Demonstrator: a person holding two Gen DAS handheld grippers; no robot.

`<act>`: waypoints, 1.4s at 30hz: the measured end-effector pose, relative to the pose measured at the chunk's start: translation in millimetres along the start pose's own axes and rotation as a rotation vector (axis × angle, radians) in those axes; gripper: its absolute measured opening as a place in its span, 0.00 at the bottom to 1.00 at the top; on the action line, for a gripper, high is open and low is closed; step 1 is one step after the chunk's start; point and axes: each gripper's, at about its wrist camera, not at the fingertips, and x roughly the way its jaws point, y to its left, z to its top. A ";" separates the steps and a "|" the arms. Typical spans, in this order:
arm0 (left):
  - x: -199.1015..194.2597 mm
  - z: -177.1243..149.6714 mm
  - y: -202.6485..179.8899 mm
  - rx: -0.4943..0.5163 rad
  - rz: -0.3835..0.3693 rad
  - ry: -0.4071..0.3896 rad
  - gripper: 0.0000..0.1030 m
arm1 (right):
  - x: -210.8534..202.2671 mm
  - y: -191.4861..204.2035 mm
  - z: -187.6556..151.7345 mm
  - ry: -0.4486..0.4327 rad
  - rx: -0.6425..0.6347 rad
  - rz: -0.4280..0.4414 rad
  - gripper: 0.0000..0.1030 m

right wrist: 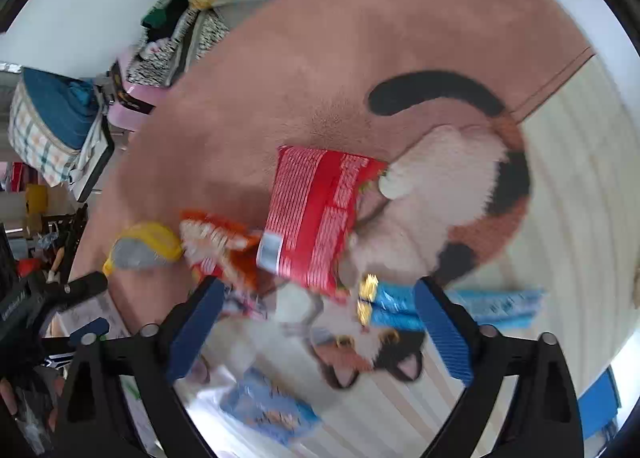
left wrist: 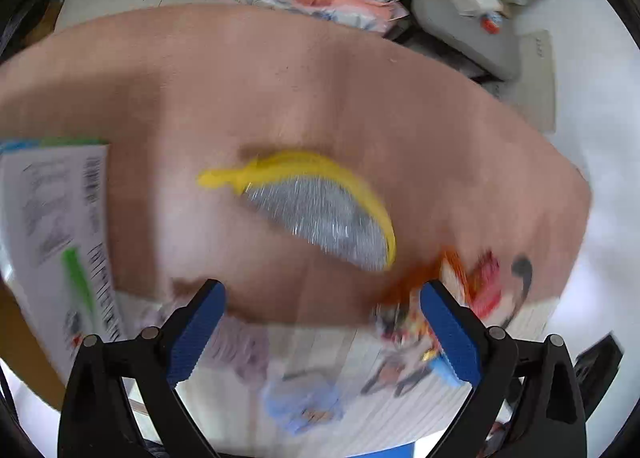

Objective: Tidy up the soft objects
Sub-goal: 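Grasp the red snack bag with the right tool while the left tool grasps the yellow sponge, then carry both items into the box and release them beside the other packs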

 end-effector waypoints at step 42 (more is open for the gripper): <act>-80.2 -128.1 5.8 0.431 0.171 -0.269 0.48 | 4.6 39.4 -31.1 -0.006 -0.234 -0.075 0.45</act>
